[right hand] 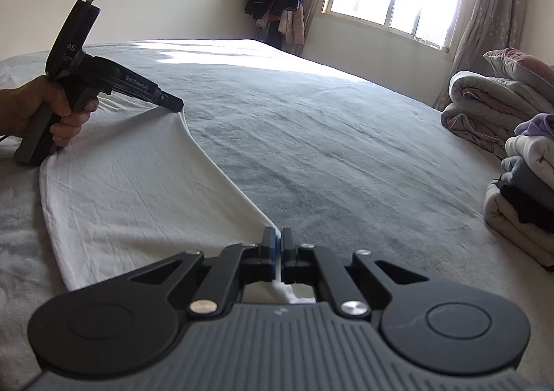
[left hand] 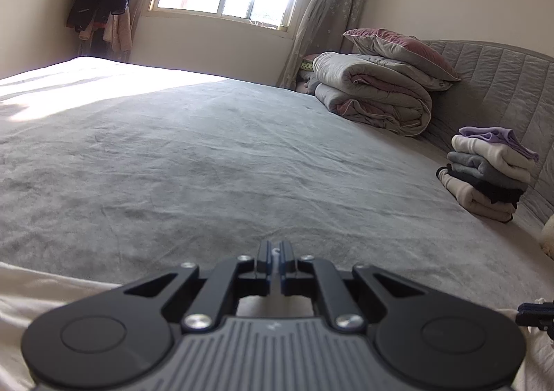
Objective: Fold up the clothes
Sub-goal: 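Pull the trousers with both tools and open both tools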
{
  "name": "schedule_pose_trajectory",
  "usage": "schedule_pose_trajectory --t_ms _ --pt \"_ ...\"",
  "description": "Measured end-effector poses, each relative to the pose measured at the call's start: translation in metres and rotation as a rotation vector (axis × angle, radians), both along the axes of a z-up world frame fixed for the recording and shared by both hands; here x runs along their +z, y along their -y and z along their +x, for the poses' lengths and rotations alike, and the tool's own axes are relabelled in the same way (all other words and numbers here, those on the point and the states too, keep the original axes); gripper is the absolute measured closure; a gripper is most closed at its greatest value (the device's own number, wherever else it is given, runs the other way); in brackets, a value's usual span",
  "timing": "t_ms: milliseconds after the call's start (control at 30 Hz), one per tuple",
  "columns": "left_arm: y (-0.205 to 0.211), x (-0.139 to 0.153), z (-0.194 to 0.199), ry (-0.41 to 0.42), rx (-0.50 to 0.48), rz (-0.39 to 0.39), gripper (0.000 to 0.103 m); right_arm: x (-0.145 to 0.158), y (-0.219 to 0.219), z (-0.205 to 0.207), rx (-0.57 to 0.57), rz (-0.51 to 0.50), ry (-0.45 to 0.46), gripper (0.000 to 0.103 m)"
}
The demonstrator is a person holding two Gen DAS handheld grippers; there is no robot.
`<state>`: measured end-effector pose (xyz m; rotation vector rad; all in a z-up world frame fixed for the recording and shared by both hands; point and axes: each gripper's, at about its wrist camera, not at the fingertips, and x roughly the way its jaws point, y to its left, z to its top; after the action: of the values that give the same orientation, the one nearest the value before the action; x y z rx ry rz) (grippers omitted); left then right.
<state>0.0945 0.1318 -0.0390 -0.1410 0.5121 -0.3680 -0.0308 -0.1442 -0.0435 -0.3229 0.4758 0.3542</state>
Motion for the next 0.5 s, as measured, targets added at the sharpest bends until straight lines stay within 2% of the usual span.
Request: schedule_pose_trajectory --t_ms 200,333,400,433,500 --pt "0.015 -0.010 0.010 -0.068 0.013 0.108 0.099 -0.013 -0.004 0.012 -0.022 -0.041 -0.053 0.102" --pt "0.026 -0.011 0.007 -0.053 0.018 0.197 0.097 -0.016 -0.006 0.013 -0.024 -0.051 -0.060 0.101" --pt "0.031 -0.010 0.005 -0.046 0.022 0.234 0.097 -0.015 -0.005 0.012 -0.023 -0.045 -0.066 0.098" --pt "0.033 -0.008 0.004 -0.043 0.025 0.252 0.095 -0.013 -0.004 0.012 -0.018 -0.031 -0.071 0.091" --pt "0.036 -0.004 0.004 -0.047 0.040 0.286 0.087 -0.006 0.000 0.012 -0.006 -0.017 -0.082 0.089"
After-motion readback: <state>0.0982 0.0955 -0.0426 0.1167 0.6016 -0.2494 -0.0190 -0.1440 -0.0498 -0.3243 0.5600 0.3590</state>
